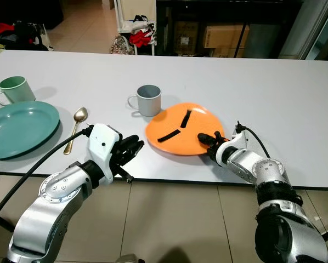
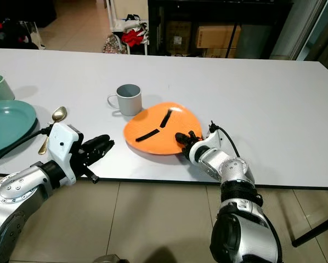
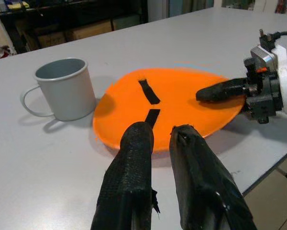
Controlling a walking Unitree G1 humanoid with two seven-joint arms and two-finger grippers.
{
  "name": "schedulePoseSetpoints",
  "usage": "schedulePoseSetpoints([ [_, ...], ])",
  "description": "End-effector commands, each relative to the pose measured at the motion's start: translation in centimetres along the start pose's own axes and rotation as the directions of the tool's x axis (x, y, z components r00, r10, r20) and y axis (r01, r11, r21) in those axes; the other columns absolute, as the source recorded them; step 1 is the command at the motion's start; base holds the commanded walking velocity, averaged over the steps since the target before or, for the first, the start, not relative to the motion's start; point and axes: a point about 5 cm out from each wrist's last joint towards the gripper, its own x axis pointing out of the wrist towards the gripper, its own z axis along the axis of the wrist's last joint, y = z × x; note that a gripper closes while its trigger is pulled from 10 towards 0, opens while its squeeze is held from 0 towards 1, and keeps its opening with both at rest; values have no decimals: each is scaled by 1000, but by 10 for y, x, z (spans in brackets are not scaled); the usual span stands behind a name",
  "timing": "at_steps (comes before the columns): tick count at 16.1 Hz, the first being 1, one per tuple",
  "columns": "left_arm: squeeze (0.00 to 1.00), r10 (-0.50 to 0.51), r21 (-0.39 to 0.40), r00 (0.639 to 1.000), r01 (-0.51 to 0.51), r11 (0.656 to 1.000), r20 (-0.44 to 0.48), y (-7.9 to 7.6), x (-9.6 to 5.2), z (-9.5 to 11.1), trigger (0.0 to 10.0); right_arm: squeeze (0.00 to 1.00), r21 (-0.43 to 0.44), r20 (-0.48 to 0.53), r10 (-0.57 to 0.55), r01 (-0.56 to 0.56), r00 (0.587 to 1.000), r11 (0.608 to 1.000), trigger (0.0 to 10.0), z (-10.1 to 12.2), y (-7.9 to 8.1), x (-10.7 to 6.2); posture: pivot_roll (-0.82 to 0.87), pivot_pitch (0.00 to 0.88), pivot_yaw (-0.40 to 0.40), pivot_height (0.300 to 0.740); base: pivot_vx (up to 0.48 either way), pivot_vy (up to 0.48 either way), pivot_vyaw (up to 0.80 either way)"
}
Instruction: Setting the table
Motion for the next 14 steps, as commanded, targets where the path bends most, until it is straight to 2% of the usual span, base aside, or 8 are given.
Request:
schedulePoseSetpoints([
  [1,0,7,12,1000,-7,1000,9,1,1,2,10000,1000,-34,-1,-62,62,998,997,10000,3,-16,-12,63,0,19,740,0,0,0],
  [4,0,11,7,1000,-11,1000,5,0,0,-1,10000,1000,-124,14,-59,60,998,990,10000,10,-22,-33,51,0,28,740,0,0,0],
  [8,0,16,-2,1000,-16,1000,-2,-2,-3,-4,10000,1000,-213,32,-22,28,999,977,10000,12,-13,-71,40,0,35,740,0,0,0],
  [10,0,30,-19,1000,-30,999,8,-4,-8,-3,10000,1000,-337,72,-20,43,997,940,10000,15,-3,-106,31,0,33,740,0,0,0],
  [12,0,89,-33,996,-88,996,30,-3,-12,-1,10000,1000,-537,149,-30,106,988,837,10000,19,14,-123,19,0,35,740,0,0,0],
  [13,0,183,-35,981,-182,983,60,2,-12,2,10000,1000,-707,284,-6,214,959,674,10000,18,34,-127,16,0,38,740,0,0,0],
  [14,0,265,-28,961,-264,964,76,5,-12,4,10000,1000,-797,370,11,311,929,518,10000,14,46,-121,17,0,40,740,0,0,0],
])
